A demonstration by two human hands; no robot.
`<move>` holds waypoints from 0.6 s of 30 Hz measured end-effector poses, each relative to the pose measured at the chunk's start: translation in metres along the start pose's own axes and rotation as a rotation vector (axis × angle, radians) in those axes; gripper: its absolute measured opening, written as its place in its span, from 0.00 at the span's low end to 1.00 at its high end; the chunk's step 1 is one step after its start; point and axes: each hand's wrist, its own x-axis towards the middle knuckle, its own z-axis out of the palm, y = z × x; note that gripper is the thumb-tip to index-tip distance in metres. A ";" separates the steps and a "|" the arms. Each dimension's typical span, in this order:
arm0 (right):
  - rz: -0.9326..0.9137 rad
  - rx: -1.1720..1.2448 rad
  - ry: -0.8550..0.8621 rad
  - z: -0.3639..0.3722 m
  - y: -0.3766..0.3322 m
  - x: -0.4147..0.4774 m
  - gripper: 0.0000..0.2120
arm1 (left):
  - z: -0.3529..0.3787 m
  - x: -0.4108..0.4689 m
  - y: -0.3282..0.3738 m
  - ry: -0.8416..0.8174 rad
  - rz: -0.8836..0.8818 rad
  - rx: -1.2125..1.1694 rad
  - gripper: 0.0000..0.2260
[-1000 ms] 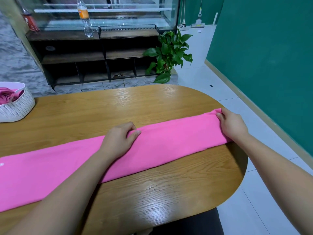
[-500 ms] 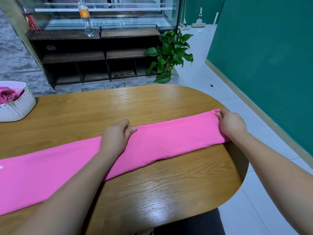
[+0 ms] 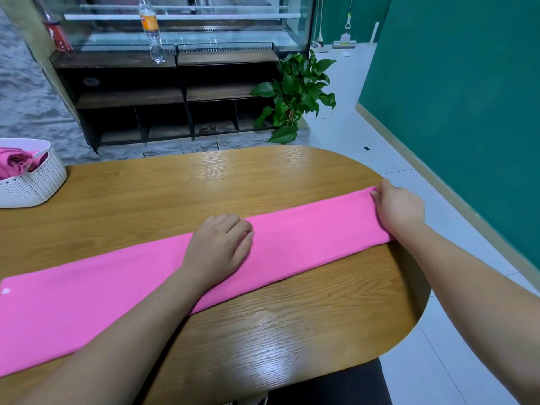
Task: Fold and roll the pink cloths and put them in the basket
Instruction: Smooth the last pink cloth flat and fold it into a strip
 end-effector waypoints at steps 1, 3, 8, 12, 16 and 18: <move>-0.031 -0.006 0.040 -0.002 -0.005 0.000 0.10 | 0.002 0.000 -0.001 -0.038 0.005 -0.012 0.08; -0.141 0.023 0.140 -0.009 -0.023 -0.006 0.06 | 0.006 0.001 -0.003 -0.108 -0.006 -0.017 0.09; -0.628 0.306 0.045 -0.031 -0.103 -0.052 0.10 | 0.011 -0.002 0.003 -0.168 -0.137 -0.057 0.07; -0.920 0.360 -0.052 -0.020 -0.140 -0.084 0.15 | 0.006 -0.015 0.011 -0.222 -0.195 -0.069 0.14; -0.878 0.374 -0.143 -0.006 -0.138 -0.089 0.22 | -0.001 -0.032 0.009 -0.314 -0.209 -0.087 0.24; -0.849 0.372 -0.180 -0.004 -0.135 -0.089 0.24 | -0.003 -0.035 0.008 -0.344 -0.204 -0.088 0.26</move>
